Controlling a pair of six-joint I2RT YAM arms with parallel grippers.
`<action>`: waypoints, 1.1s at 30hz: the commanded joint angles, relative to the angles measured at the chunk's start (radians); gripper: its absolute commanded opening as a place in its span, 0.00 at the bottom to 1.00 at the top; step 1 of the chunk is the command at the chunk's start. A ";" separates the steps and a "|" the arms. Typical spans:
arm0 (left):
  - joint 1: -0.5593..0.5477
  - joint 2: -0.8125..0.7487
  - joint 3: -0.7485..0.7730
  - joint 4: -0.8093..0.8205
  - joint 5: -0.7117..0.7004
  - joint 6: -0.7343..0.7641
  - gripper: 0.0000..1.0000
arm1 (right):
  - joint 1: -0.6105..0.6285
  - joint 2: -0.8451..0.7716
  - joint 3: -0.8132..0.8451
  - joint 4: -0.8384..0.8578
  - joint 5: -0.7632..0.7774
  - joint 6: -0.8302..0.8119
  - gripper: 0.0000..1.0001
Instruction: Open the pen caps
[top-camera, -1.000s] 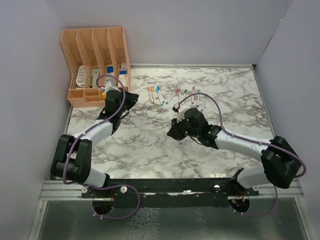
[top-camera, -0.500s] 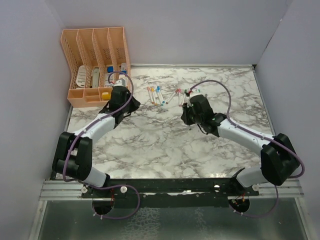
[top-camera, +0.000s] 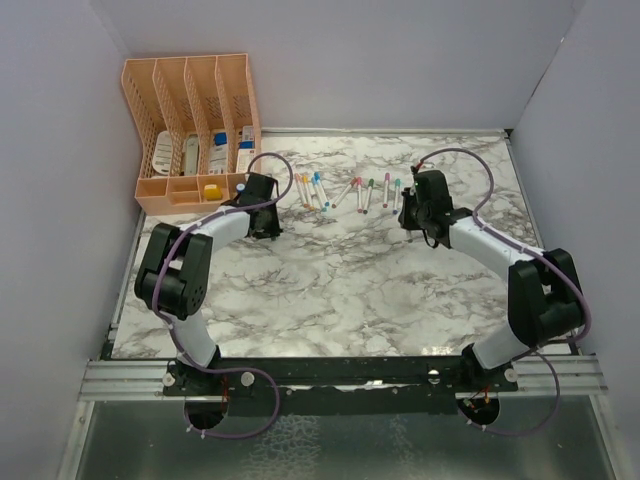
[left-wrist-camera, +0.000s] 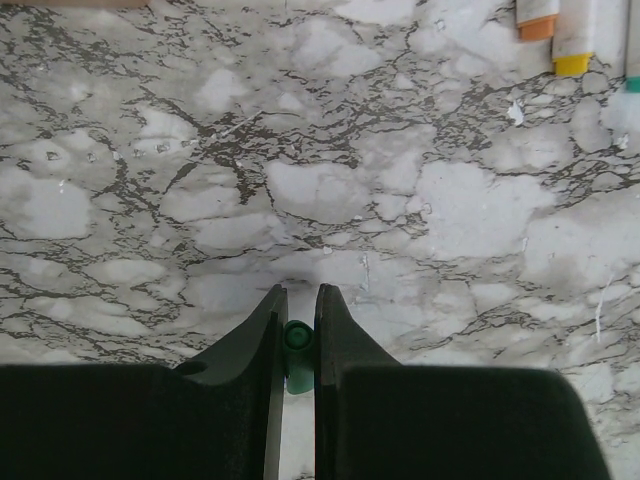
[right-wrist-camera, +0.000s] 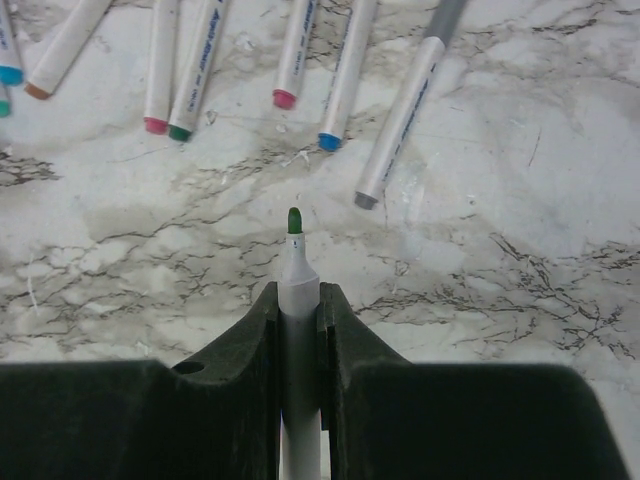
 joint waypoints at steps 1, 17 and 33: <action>-0.005 0.024 0.034 -0.067 -0.035 0.049 0.03 | -0.030 0.052 0.007 0.032 -0.035 -0.004 0.01; -0.006 0.039 0.023 -0.107 -0.029 0.074 0.25 | -0.018 0.157 -0.025 0.113 -0.196 0.038 0.01; -0.015 -0.052 -0.016 -0.111 -0.069 0.050 0.43 | 0.087 0.251 0.024 0.113 -0.142 0.073 0.01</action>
